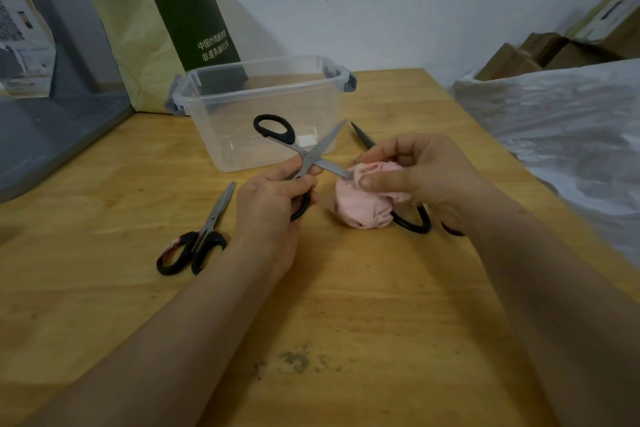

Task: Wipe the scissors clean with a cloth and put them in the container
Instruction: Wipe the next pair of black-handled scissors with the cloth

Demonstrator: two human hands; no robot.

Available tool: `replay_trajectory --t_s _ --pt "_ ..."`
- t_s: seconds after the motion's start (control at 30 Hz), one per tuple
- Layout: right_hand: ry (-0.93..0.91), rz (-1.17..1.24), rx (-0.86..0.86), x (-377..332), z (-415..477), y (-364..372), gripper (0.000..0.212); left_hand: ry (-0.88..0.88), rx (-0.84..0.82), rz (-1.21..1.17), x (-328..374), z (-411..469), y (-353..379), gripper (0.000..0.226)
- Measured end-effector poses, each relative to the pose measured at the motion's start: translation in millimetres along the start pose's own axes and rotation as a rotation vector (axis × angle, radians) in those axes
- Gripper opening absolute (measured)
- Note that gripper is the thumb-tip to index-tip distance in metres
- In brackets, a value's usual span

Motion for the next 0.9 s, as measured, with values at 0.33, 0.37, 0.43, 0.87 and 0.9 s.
replay_trajectory --t_s 0.33,0.37,0.43,0.87,0.9 --pt "-0.031 0.245 0.204 3.4 1.0 2.9 0.014 0.519 -0.035 0.536 -1.9 -0.3 -7.0 0.032" --pt "-0.030 0.251 0.224 3.5 1.3 2.7 0.014 0.667 -0.074 0.665 -2.2 -1.0 -7.6 0.033" --pt "-0.023 0.253 0.268 4.5 2.7 0.9 0.013 0.899 -0.136 0.819 -1.5 -1.0 -9.0 0.034" --pt "0.383 0.642 -0.197 -4.7 -1.7 8.0 0.045 1.224 -0.333 1.125 -3.8 10.6 -20.7 0.034" --pt "0.374 0.659 -0.208 -3.1 -0.4 8.1 0.043 1.244 -0.359 1.134 -3.1 10.3 -20.4 0.033"
Point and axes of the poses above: each hand's wrist, its own z-axis towards the middle knuckle, its own y-axis out of the palm, x = y × z, the point moved 1 cm from there along z, towards the middle knuckle, and after that the axes turned 11 degrees about y, right-handed, at the moved point
